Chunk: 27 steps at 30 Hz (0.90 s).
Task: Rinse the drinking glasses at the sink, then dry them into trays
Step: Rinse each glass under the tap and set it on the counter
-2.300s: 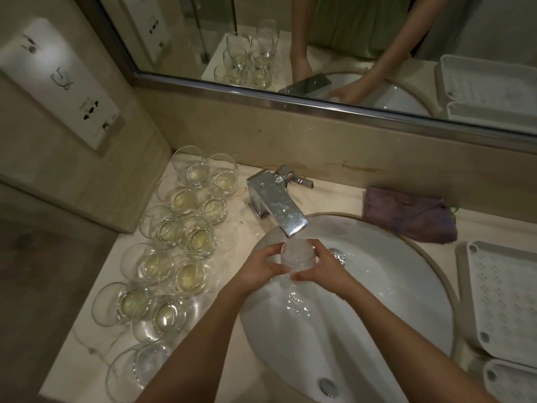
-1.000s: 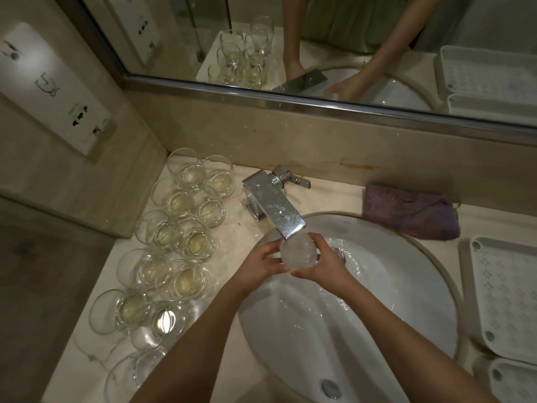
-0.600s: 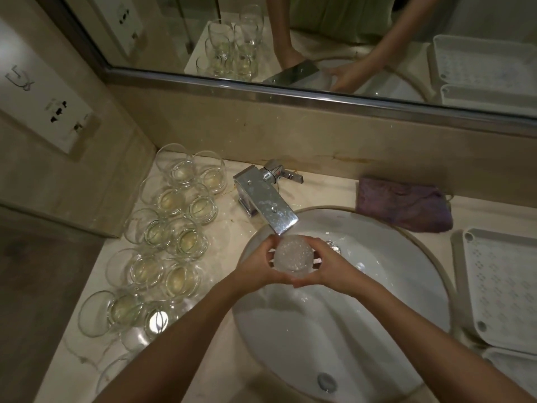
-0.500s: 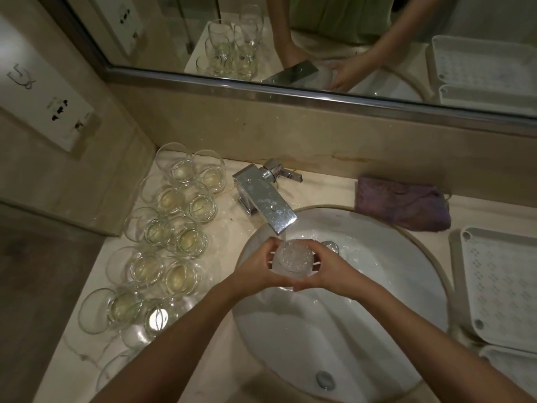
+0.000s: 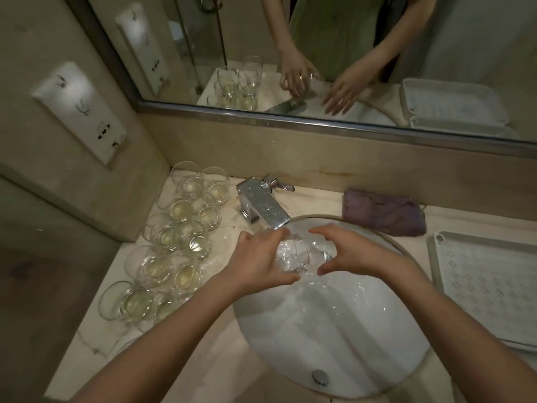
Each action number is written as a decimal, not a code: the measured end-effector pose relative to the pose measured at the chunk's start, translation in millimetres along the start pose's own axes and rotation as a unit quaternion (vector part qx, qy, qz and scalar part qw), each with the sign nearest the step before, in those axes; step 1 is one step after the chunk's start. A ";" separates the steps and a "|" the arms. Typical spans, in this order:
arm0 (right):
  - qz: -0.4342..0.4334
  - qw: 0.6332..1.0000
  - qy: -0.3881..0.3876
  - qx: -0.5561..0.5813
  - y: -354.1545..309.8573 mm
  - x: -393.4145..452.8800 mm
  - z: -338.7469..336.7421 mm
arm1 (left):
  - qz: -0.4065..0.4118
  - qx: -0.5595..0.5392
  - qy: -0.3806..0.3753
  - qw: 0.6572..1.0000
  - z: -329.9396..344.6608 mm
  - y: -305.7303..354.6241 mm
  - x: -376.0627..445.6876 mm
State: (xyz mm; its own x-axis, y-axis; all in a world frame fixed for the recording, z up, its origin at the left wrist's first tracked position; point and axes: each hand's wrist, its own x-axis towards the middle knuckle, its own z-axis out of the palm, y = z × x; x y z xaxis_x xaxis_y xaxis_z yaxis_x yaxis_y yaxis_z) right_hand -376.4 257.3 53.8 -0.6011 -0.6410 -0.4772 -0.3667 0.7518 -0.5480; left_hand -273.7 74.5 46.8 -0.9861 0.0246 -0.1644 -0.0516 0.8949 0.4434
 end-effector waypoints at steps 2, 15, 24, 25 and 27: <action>0.003 1.000 0.016 -0.014 -6.1 -8.4 -6.1 | 0.021 0.080 0.025 0.996 -15.1 10.9 -2.9; 0.026 0.995 -0.006 -0.096 -15.4 -38.4 18.5 | 0.052 0.422 -0.063 0.903 3.2 45.2 -25.0; -0.006 0.992 -0.006 -0.123 -36.6 -39.9 30.0 | -0.003 0.343 -0.064 0.937 11.1 41.1 -52.1; -0.018 0.994 0.011 -0.110 -43.2 -38.8 28.7 | -0.044 0.269 -0.043 0.961 2.8 37.5 -56.6; -0.049 0.994 0.052 -0.078 -59.8 -35.1 27.0 | -0.120 0.088 0.007 0.989 -15.5 25.7 -69.3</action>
State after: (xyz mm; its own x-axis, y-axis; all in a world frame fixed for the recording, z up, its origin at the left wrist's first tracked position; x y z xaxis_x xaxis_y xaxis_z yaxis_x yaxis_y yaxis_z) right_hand -314.2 230.7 84.8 -0.6247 -0.6984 -0.3492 -0.5273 0.7072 -0.4710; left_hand -209.2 88.8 83.2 -0.9513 -0.2026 -0.2325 -0.2565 0.9383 0.2320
